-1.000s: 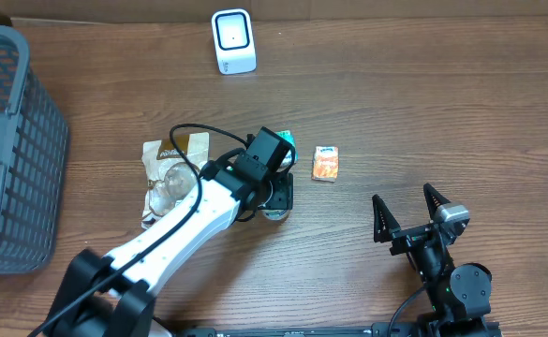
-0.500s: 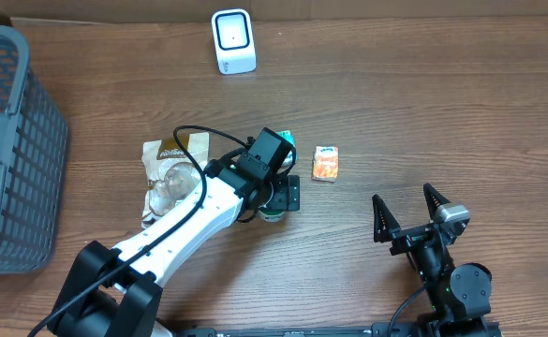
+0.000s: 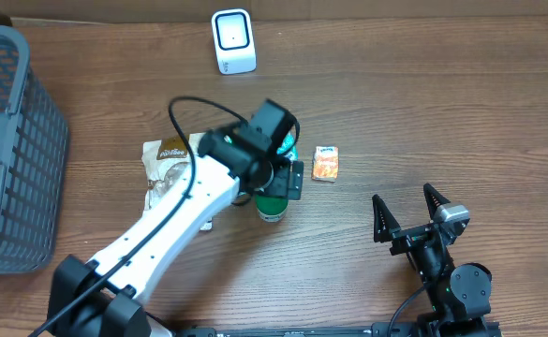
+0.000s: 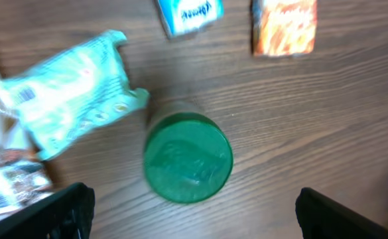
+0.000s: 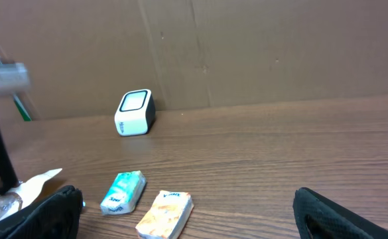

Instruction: Scan the item barcode

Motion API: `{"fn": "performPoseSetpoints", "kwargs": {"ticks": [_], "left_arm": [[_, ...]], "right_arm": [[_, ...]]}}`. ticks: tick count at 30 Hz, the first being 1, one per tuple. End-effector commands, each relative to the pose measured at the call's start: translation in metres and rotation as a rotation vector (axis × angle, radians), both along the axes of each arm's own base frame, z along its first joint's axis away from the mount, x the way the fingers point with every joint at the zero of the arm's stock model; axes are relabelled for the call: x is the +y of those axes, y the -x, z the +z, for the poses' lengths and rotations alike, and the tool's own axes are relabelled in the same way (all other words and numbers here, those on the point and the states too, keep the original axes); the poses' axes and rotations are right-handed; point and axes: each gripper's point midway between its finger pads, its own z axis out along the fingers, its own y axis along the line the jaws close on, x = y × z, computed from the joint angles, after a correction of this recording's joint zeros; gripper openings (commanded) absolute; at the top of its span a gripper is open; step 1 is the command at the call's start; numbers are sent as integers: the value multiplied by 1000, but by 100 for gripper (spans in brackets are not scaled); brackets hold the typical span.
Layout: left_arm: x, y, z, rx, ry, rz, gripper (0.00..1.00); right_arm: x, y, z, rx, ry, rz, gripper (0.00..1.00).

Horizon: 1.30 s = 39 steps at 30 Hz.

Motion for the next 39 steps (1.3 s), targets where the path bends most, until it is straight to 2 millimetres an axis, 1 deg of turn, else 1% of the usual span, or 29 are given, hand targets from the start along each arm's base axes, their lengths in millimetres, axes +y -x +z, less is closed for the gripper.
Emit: {"fn": "performPoseSetpoints", "kwargs": {"ticks": [1, 3, 7, 9, 14, 16, 18, 21, 23, 25, 28, 31, 34, 37, 39], "left_arm": [[16, -14, 50, -86, 20, -82, 100], [38, -19, 66, -89, 0, -75, 100], [81, -34, 89, -115, -25, -41, 100], [103, -41, 94, -123, -27, -6, 99], [152, -57, 96, -139, 41, 57, 99], [167, -63, 99, -160, 62, 84, 100], [183, -67, 101, -181, 76, 103, 100], [198, -67, 102, -194, 72, 92, 100], [208, -66, 100, -200, 33, 59, 100], [219, -65, 98, -199, -7, 65, 100], [224, -65, 98, -198, -21, 79, 100], [227, -65, 97, -197, -36, 82, 100], [227, -66, 98, -200, -34, 82, 100], [227, -66, 98, -203, -35, 85, 100], [225, -66, 98, -203, -34, 80, 100]], "right_arm": [[-1, 0, -2, -2, -4, -4, 100], [-1, 0, -2, -2, -4, -4, 100], [-1, 0, -2, -2, -4, -4, 100], [-1, 0, -2, -2, -4, -4, 100], [-1, 0, -2, -2, -4, -4, 100], [-1, 0, -2, -2, -4, -7, 100], [-7, -2, -1, -6, -4, -40, 100], [-6, -1, 2, -18, -10, -33, 100], [4, 1, 7, -34, -22, 27, 100], [15, 5, 14, -62, -25, 93, 100], [28, 11, 21, -76, -62, 174, 100], [34, 16, 30, -84, -66, 220, 100], [42, 21, 47, -90, -65, 270, 100], [53, 29, 72, -65, -61, 350, 100], [59, 32, 88, -9, -61, 390, 100]]}}
